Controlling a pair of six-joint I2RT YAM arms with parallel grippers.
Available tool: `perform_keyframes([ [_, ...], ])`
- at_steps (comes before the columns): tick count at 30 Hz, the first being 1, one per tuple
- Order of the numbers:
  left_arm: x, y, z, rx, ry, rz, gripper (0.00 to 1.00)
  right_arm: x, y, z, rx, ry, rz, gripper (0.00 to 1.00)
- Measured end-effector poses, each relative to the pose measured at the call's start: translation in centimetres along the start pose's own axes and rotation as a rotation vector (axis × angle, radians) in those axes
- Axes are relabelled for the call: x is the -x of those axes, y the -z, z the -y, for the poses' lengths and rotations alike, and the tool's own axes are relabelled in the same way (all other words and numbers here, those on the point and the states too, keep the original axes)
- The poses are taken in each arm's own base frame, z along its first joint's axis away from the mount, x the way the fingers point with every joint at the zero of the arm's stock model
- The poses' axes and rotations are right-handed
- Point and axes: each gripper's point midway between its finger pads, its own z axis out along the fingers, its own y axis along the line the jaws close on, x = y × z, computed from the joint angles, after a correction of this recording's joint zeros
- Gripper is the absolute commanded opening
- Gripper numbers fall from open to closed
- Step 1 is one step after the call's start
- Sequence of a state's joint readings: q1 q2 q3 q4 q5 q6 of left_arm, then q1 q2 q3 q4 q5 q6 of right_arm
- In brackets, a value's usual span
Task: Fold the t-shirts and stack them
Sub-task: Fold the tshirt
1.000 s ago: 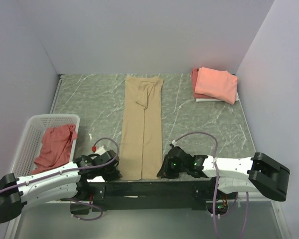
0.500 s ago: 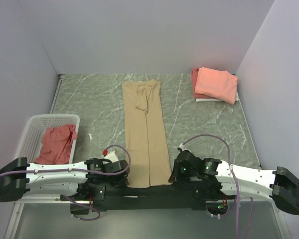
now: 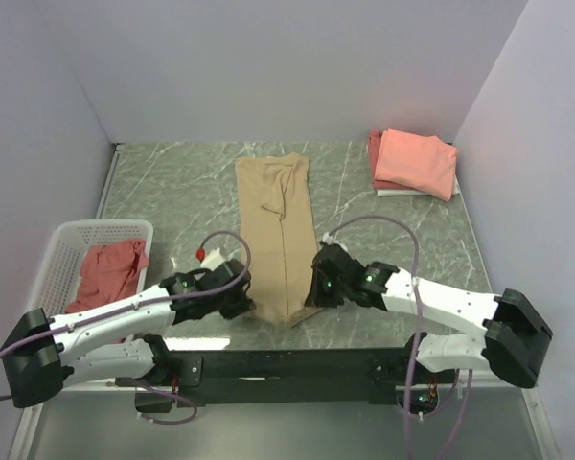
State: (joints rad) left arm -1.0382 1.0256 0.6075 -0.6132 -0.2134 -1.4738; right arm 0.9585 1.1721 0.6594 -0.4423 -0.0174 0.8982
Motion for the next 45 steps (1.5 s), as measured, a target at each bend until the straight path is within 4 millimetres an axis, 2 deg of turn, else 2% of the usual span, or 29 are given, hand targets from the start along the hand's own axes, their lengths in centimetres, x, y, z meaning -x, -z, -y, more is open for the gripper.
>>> perform_keyframes([
  [6, 6.4, -0.5, 3.4, -0.034, 0.013, 0.122, 0.00, 6.5, -1.8, -0.9, -0.034, -0.025, 0.076, 0.08],
  [11, 11.0, -3.0, 5.3, 0.002, 0.017, 0.183, 0.01, 11.8, -3.7, -1.4, -0.063, -0.042, 0.126, 0.07],
  [16, 14.5, -5.6, 6.1, 0.035, 0.048, 0.218, 0.01, 16.8, -6.1, -1.3, -0.090, -0.071, 0.166, 0.07],
  [23, 19.1, -8.1, 6.7, 0.058, 0.111, 0.252, 0.01, 21.5, -9.0, -0.3, -0.120, -0.100, 0.187, 0.06],
  [27, 20.9, -9.6, 7.3, 0.056, 0.125, 0.249, 0.01, 23.0, -9.8, 0.9, -0.126, -0.124, 0.185, 0.05],
  [33, 21.5, -11.3, 6.9, 0.069, 0.142, 0.221, 0.01, 24.0, -10.3, 2.5, -0.124, -0.165, 0.177, 0.05],
  [45, 22.8, -11.5, 6.6, 0.060, 0.156, 0.219, 0.01, 24.2, -11.5, 3.8, -0.109, -0.195, 0.146, 0.05],
])
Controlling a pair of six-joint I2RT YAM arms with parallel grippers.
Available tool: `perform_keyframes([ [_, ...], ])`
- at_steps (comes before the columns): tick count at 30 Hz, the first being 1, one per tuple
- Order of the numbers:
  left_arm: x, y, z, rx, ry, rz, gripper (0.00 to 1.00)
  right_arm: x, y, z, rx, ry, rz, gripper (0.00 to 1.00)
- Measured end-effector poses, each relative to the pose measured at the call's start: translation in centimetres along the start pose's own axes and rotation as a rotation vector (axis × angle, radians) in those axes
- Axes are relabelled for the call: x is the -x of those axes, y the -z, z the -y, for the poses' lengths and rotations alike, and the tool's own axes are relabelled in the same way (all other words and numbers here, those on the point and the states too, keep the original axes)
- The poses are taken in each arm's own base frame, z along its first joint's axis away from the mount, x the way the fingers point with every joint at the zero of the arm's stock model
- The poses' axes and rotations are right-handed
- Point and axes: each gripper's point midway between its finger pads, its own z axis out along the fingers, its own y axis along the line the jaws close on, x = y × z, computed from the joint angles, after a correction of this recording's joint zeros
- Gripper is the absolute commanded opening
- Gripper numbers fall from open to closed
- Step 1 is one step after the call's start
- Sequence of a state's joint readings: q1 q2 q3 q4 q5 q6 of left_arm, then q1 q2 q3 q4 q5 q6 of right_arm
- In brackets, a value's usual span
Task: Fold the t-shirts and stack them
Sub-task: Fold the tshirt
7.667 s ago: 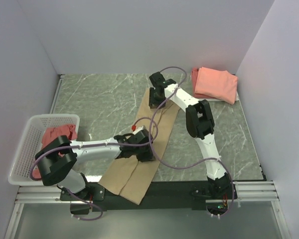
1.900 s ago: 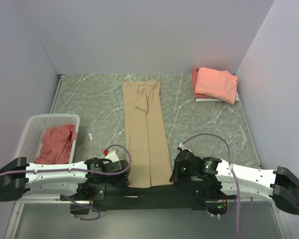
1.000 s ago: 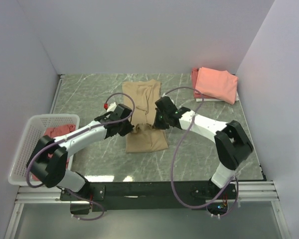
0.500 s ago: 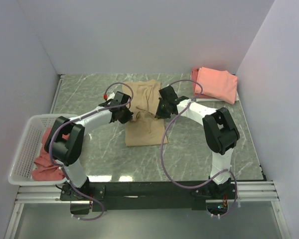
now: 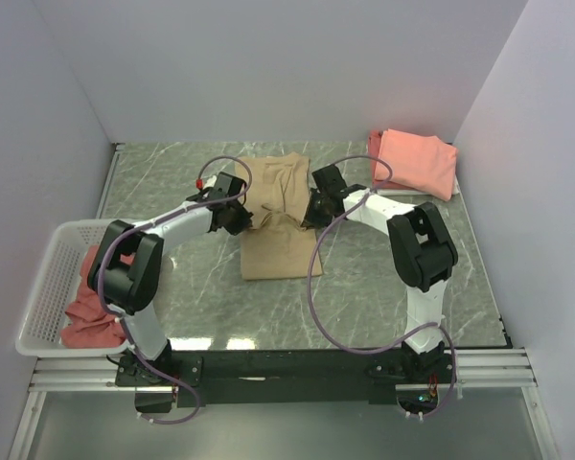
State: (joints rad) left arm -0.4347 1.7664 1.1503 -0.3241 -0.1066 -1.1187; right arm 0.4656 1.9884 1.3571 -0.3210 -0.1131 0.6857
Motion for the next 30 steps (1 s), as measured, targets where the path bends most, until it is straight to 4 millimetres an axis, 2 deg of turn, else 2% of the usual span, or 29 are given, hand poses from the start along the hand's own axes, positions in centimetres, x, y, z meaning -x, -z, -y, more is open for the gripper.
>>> perform_keyframes([
  [8, 0.7, -0.9, 0.1, 0.002, 0.016, -0.006, 0.01, 1.6, 0.2, -0.8, 0.026, -0.010, 0.023, 0.05],
  [16, 1.0, -1.4, 0.2, 0.003, 0.022, -0.015, 0.01, 2.2, 0.1, -1.0, 0.041, -0.013, 0.023, 0.05],
  [18, 1.0, -1.5, 0.2, 0.001, 0.023, -0.017, 0.01, 2.3, -0.1, -0.7, 0.037, -0.017, 0.019, 0.09],
  [20, 1.1, -1.6, 0.1, 0.000, 0.024, -0.018, 0.02, 2.3, -0.2, -0.5, 0.037, -0.023, 0.015, 0.23],
  [21, 1.2, -1.6, 0.1, -0.002, 0.025, -0.017, 0.10, 2.3, -0.2, -0.4, 0.038, -0.025, 0.012, 0.29],
  [22, 1.3, -1.6, 0.2, -0.007, 0.025, -0.018, 0.15, 2.4, -0.3, -0.3, 0.039, -0.027, 0.011, 0.43],
  [23, 1.4, -1.6, 0.2, -0.012, 0.023, -0.018, 0.21, 2.5, -0.3, -0.2, 0.042, -0.031, 0.009, 0.49],
  [24, 1.6, -1.6, 0.3, -0.018, 0.023, -0.016, 0.39, 2.7, -0.3, 0.0, 0.043, -0.029, 0.008, 0.53],
  [25, 2.0, -1.6, 0.3, -0.024, 0.018, -0.012, 0.47, 2.9, -0.3, 0.1, 0.047, -0.030, 0.010, 0.58],
  [27, 3.0, -1.6, 0.4, -0.043, 0.028, 0.004, 0.63, 3.6, -0.1, 0.3, 0.054, -0.035, 0.016, 0.60],
  [30, 4.9, -1.3, 0.1, -0.056, 0.044, 0.037, 0.71, 5.0, 0.3, 0.4, 0.066, -0.039, 0.040, 0.60],
])
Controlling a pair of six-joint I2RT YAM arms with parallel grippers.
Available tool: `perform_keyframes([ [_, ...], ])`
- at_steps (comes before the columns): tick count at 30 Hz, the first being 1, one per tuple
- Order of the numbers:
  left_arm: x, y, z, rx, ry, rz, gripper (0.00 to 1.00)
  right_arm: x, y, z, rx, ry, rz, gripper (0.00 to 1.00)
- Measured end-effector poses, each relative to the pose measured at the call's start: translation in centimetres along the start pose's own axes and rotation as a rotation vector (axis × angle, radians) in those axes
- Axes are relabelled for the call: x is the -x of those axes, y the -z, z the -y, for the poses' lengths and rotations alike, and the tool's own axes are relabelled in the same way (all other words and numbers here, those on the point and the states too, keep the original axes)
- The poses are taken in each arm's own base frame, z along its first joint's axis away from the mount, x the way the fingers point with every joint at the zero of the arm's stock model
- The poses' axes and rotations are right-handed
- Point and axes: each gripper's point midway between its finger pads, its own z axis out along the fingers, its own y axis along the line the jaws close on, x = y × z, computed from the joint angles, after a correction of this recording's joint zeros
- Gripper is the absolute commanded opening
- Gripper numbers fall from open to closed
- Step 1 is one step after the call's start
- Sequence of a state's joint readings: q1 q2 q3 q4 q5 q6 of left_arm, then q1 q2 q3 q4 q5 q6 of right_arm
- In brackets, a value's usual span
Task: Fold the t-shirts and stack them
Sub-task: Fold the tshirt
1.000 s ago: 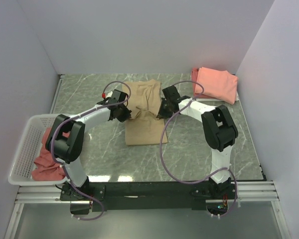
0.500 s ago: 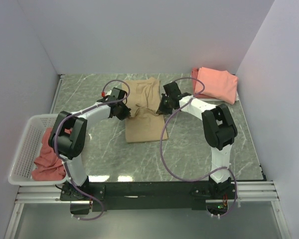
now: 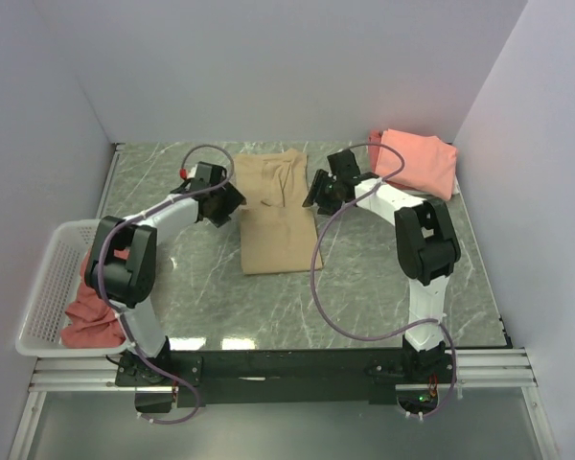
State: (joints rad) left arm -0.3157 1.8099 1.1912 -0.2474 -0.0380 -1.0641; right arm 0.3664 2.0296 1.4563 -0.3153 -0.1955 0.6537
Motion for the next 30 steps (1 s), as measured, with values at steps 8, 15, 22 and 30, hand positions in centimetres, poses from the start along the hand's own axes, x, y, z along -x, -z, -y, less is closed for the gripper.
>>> perform_keyframes([
  [8, 1.9, 3.6, 1.0, -0.062, -0.004, 0.065, 0.28, 0.9, 2.2, -0.8, 0.025, 0.029, 0.052, 0.49],
  [15, -3.7, 2.9, 3.6, -0.129, -0.096, -0.052, 0.01, -2.1, 1.8, -5.2, 0.093, 0.128, 0.006, 0.41],
  [22, -5.3, -1.6, 3.9, -0.106, -0.113, -0.143, 0.01, -3.3, -1.3, -9.3, 0.161, 0.196, -0.045, 0.39],
  [30, -3.2, -3.7, 4.3, -0.108, -0.091, -0.134, 0.01, -3.3, -5.5, -7.9, 0.120, 0.191, -0.090, 0.38],
])
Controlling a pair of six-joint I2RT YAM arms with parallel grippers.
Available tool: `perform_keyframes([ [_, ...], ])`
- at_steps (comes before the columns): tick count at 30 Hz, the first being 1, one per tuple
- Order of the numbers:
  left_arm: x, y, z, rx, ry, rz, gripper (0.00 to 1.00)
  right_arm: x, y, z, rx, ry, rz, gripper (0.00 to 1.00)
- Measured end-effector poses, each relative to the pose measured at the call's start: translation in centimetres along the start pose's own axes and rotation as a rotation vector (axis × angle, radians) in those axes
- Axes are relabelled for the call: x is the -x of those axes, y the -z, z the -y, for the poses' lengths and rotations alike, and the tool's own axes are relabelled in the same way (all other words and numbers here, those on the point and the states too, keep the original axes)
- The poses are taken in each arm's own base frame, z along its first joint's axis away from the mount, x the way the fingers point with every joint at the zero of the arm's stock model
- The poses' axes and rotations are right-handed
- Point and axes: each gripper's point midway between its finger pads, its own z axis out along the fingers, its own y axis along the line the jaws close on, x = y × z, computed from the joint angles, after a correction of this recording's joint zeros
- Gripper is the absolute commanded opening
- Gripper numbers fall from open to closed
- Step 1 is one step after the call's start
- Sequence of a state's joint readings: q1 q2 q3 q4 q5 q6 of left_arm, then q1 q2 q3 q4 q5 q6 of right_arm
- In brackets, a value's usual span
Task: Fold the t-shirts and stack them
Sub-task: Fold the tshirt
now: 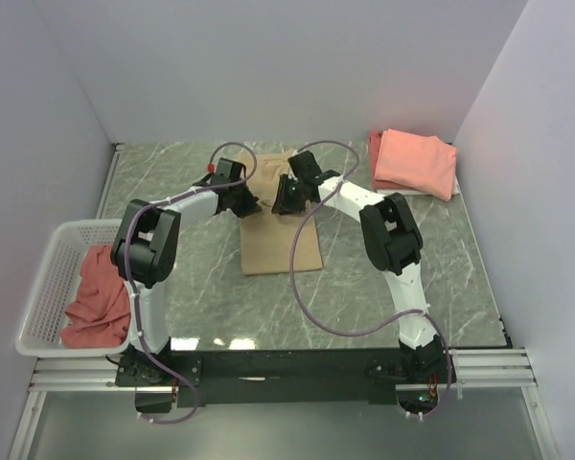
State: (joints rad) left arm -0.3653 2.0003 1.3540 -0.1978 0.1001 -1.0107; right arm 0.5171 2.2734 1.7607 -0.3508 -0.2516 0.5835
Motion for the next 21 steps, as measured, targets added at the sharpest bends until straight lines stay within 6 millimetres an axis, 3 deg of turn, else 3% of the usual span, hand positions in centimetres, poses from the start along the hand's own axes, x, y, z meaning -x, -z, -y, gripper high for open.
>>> perform_keyframes([
  [6, 1.1, -1.6, -3.1, 0.050, 0.052, -0.019, 0.01, 0.6, -0.2, 1.5, 0.013, -0.034, -0.008, 0.38],
  [13, 1.7, -1.7, -3.4, 0.031, 0.066, -0.014, 0.01, 1.6, 0.2, 3.2, 0.120, -0.090, -0.006, 0.38],
  [21, 1.7, -1.7, -3.5, 0.023, 0.067, -0.018, 0.01, 1.8, 1.4, 3.7, 0.239, -0.111, -0.013, 0.40],
])
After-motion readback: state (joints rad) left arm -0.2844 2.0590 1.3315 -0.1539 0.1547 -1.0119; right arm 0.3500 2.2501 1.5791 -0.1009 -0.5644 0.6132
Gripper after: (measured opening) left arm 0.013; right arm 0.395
